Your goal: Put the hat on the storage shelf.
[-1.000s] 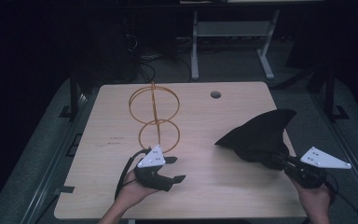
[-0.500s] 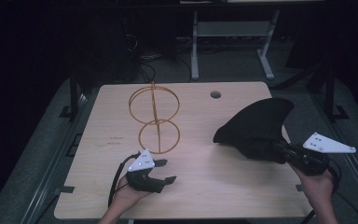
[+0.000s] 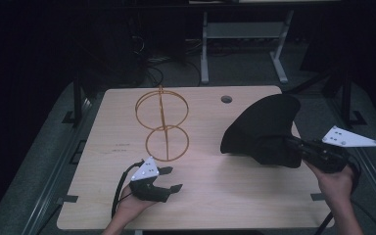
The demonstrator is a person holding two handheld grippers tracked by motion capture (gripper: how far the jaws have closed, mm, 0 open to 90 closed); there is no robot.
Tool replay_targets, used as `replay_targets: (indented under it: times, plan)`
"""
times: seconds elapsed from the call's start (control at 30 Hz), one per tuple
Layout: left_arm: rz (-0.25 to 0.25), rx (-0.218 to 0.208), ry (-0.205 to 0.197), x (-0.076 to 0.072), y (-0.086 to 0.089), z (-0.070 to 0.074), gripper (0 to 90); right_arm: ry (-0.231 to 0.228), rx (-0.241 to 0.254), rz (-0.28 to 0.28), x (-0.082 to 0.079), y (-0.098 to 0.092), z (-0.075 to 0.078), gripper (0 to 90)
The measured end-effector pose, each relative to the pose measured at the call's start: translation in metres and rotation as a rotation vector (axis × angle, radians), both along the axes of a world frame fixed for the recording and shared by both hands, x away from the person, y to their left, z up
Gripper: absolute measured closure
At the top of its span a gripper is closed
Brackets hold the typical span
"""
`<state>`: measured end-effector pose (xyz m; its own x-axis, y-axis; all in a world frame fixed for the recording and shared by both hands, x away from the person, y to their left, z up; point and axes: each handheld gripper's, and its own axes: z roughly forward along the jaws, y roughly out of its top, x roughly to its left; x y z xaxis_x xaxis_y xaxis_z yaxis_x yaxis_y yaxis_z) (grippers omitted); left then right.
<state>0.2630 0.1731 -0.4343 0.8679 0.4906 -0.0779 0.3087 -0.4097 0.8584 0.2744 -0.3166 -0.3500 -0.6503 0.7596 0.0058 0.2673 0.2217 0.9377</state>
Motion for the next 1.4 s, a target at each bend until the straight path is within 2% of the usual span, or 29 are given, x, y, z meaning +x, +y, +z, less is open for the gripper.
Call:
replay_targets:
  times: [0.37, 0.47, 0.57, 0.6, 0.7, 0.9, 1.13, 1.37, 1.4]
  plan:
    - [-0.011, 0.02, -0.018, 0.0, 0.0, 0.0, 30.8, -0.01, 0.016, 0.027, 0.009, 0.007, 0.016, 85.6]
    - [-0.008, 0.013, -0.009, 0.0, 0.0, -0.001, 30.8, -0.013, 0.02, 0.038, 0.012, 0.01, 0.022, 85.6]
    - [-0.002, -0.019, 0.007, 0.0, -0.001, -0.002, 30.8, -0.013, 0.034, 0.048, 0.013, 0.012, 0.028, 85.7]
    - [-0.006, -0.008, 0.004, 0.0, 0.0, -0.002, 30.8, -0.029, 0.035, 0.053, 0.015, 0.013, 0.032, 85.8]
    - [-0.015, 0.008, 0.002, 0.001, 0.0, -0.002, 30.8, -0.035, 0.034, 0.063, 0.016, 0.015, 0.037, 85.8]
    - [-0.026, 0.019, -0.006, 0.001, -0.004, -0.002, 30.8, -0.041, 0.021, 0.097, 0.021, 0.025, 0.05, 85.8]
    - [-0.031, 0.022, 0.005, 0.002, -0.004, -0.004, 30.8, -0.042, 0.041, 0.14, 0.027, 0.037, 0.064, 85.7]
    - [-0.033, 0.025, 0.009, 0.002, -0.004, -0.004, 30.8, -0.043, 0.03, 0.191, 0.034, 0.056, 0.082, 85.7]
    - [-0.037, 0.028, 0.012, 0.002, -0.005, -0.005, 30.8, -0.05, 0.026, 0.204, 0.035, 0.062, 0.088, 85.7]
